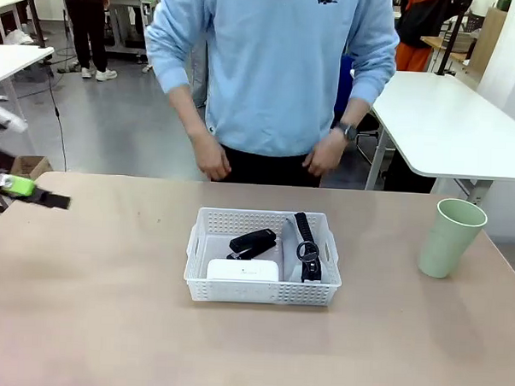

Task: Efficiently arrange items inside the basket to fit them all.
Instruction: Pick up the Stapler and place it inside the Organizing basket.

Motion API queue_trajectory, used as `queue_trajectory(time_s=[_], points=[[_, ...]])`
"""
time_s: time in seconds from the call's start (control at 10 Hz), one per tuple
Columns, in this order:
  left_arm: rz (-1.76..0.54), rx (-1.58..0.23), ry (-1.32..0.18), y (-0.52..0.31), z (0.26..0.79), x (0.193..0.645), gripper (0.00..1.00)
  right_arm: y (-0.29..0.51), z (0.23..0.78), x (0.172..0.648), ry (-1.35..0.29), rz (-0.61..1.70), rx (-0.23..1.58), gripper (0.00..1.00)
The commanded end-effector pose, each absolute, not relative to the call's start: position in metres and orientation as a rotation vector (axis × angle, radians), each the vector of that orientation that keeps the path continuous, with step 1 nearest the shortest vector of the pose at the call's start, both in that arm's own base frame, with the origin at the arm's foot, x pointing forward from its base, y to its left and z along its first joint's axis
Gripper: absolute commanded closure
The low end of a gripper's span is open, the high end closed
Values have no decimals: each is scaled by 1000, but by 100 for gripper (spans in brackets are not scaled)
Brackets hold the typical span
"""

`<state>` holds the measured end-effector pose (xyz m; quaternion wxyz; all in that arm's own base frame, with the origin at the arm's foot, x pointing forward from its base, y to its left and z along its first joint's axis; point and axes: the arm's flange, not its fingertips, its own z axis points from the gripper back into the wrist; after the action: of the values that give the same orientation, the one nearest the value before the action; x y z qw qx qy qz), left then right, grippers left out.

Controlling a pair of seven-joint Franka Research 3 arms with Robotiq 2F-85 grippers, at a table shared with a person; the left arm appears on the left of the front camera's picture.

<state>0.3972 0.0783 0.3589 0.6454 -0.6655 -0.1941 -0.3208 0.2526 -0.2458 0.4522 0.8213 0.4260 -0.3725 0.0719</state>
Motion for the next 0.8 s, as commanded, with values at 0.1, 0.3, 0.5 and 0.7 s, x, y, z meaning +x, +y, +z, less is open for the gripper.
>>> queue_trajectory(time_s=[0.1, 0.3, 0.5, 0.7], points=[[-730, -1515, -442, 78, 359, 397, 0, -247, 454, 253, -826, 169, 912, 0], [-730, -1515, -442, 78, 359, 397, 0, -247, 454, 253, -826, 169, 912, 0], [-730, -1515, -442, 78, 359, 397, 0, -247, 454, 253, -826, 169, 912, 0], [-730, -1515, -442, 78, 359, 397, 0, -247, 454, 253, -826, 169, 912, 0]])
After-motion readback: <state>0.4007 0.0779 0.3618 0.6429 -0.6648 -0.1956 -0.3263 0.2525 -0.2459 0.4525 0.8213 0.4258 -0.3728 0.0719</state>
